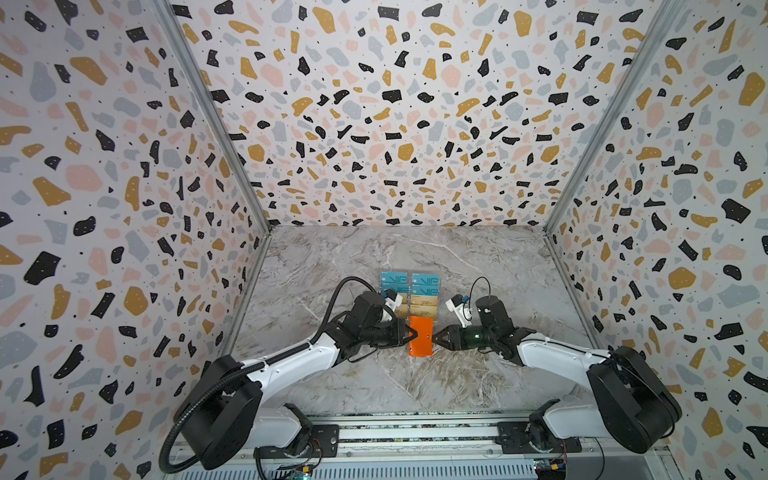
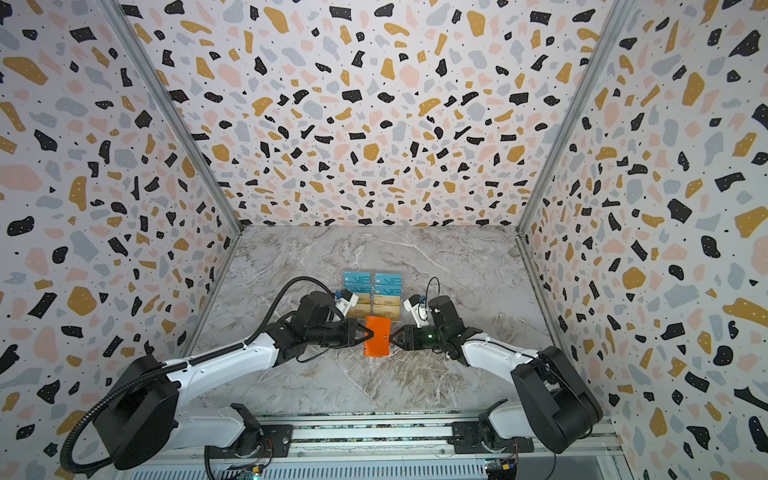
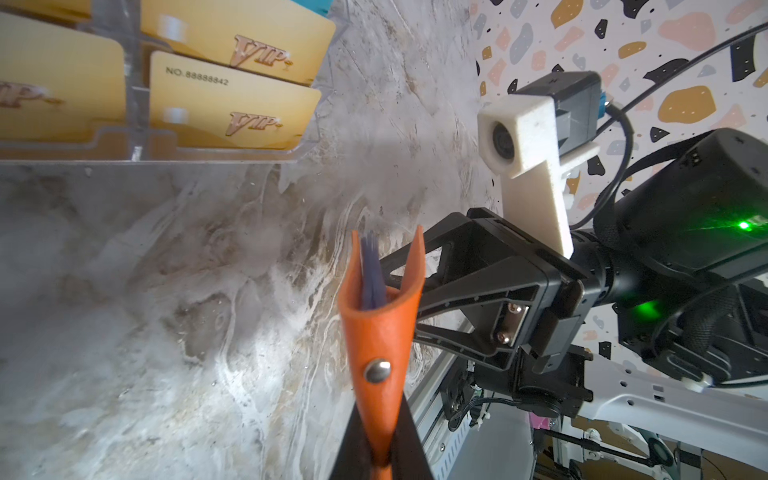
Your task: Put the credit cards into the card holder
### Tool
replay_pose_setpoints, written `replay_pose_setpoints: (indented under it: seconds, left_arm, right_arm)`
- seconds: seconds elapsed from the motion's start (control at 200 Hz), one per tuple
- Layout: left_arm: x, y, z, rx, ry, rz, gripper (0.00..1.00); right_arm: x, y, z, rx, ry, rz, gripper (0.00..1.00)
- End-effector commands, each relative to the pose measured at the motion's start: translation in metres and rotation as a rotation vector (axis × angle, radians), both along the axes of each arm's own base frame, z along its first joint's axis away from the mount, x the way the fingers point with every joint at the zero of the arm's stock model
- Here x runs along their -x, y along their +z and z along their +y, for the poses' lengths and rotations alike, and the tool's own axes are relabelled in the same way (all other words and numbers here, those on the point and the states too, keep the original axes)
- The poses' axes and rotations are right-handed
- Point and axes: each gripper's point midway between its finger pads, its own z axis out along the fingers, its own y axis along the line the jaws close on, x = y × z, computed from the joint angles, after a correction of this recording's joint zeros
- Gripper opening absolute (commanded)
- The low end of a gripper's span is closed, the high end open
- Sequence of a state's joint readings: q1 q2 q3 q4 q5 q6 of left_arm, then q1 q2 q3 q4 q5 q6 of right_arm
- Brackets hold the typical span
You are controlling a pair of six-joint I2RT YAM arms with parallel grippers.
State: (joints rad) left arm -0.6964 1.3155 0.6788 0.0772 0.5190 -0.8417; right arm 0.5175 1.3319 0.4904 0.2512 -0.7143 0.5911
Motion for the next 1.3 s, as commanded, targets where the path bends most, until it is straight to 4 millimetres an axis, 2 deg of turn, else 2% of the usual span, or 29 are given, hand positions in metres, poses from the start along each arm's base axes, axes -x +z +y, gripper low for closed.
replay_pose_setpoints:
  seconds: [0.0, 0.09, 0.27, 0.435, 0.466, 0.561, 0.696, 0.906, 1.126, 1.226, 1.296]
  left_arm:
    - [-0.004, 0.022, -0.006, 0.075, -0.014, -0.051, 0.03]
    - [-0.004, 0.024, -0.005, 0.08, -0.011, -0.054, 0.03]
    - [-0.002, 0.028, -0.006, 0.107, -0.025, -0.053, 0.05]
    - [0.005, 0.039, -0.01, 0.178, -0.053, -0.037, 0.05]
    - [0.004, 0.05, -0.012, 0.219, -0.058, -0.063, 0.05]
    - [0.007, 0.063, -0.013, 0.284, -0.069, -0.071, 0.05]
    - [0.01, 0.073, -0.014, 0.331, -0.08, -0.084, 0.05]
    - [0.011, 0.079, -0.015, 0.367, -0.086, -0.09, 0.05]
    - [0.011, 0.079, -0.015, 0.366, -0.085, -0.088, 0.05]
    - [0.008, 0.079, -0.015, 0.354, -0.08, -0.087, 0.09]
    - [0.002, 0.081, -0.013, 0.335, -0.064, -0.093, 0.16]
  right_arm:
    - [0.009, 0.035, 0.01, -0.136, 0.082, -0.064, 0.44]
    - [0.014, 0.041, 0.01, -0.157, 0.103, -0.076, 0.47]
    - [0.019, 0.045, 0.005, -0.177, 0.11, -0.1, 0.63]
    - [0.023, 0.05, 0.004, -0.214, 0.13, -0.102, 0.66]
    - [0.024, 0.051, 0.005, -0.22, 0.138, -0.103, 0.67]
    - [0.027, 0.054, 0.006, -0.24, 0.158, -0.106, 0.67]
    - [0.034, 0.068, 0.007, -0.324, 0.202, -0.122, 0.66]
    - [0.046, 0.09, 0.008, -0.429, 0.262, -0.146, 0.57]
    - [0.047, 0.095, 0.008, -0.453, 0.263, -0.162, 0.34]
    - [0.047, 0.094, 0.008, -0.456, 0.263, -0.161, 0.24]
    - [0.046, 0.094, 0.008, -0.458, 0.262, -0.164, 0.19]
